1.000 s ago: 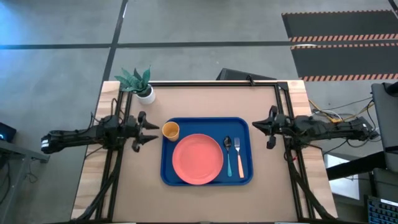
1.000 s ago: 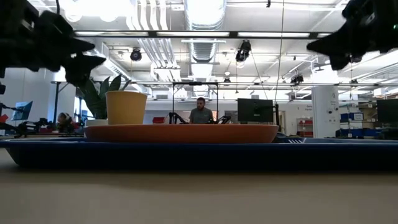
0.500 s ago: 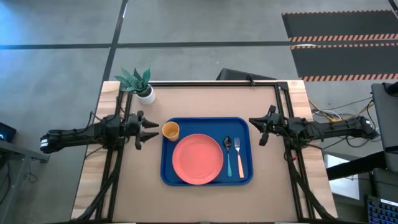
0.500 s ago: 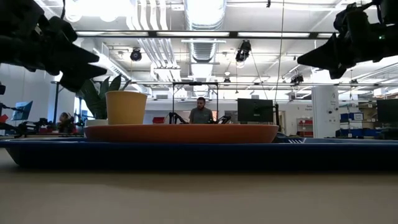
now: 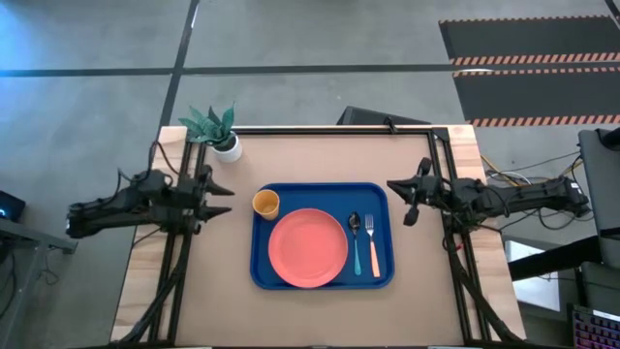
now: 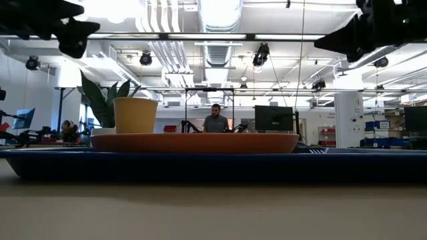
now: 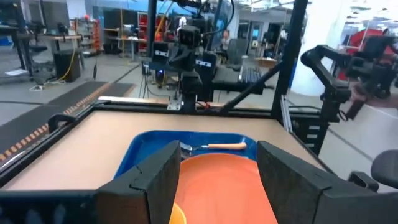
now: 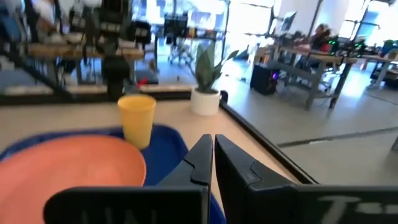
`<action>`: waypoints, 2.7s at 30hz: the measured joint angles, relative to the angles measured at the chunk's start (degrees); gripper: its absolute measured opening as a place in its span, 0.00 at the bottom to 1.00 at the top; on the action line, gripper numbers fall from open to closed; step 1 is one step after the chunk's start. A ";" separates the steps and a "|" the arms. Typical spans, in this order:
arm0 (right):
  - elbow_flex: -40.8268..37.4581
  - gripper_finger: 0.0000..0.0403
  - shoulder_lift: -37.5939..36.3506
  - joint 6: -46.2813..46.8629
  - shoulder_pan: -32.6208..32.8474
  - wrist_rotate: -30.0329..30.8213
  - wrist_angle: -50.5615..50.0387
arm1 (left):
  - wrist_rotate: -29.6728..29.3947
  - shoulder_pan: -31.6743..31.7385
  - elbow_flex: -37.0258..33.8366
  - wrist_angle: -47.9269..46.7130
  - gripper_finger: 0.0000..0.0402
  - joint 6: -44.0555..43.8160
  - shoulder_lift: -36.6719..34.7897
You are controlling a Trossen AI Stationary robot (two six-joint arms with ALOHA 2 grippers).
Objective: Pick and place plate/cup/fork/spoon on tray
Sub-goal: Return to Home Position
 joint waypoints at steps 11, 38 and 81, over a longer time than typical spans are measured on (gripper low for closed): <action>-7.09 0.02 -20.86 1.72 0.09 -0.02 -5.21 | 0.46 -0.84 -6.70 6.84 0.48 1.79 -6.65; -12.47 0.02 -24.73 5.19 0.20 2.12 -8.87 | -4.63 -1.54 -16.11 15.91 0.48 0.65 -5.76; -12.49 0.02 -24.64 9.96 0.20 -18.14 -11.96 | -7.54 -1.54 -16.06 16.41 0.48 0.45 -4.82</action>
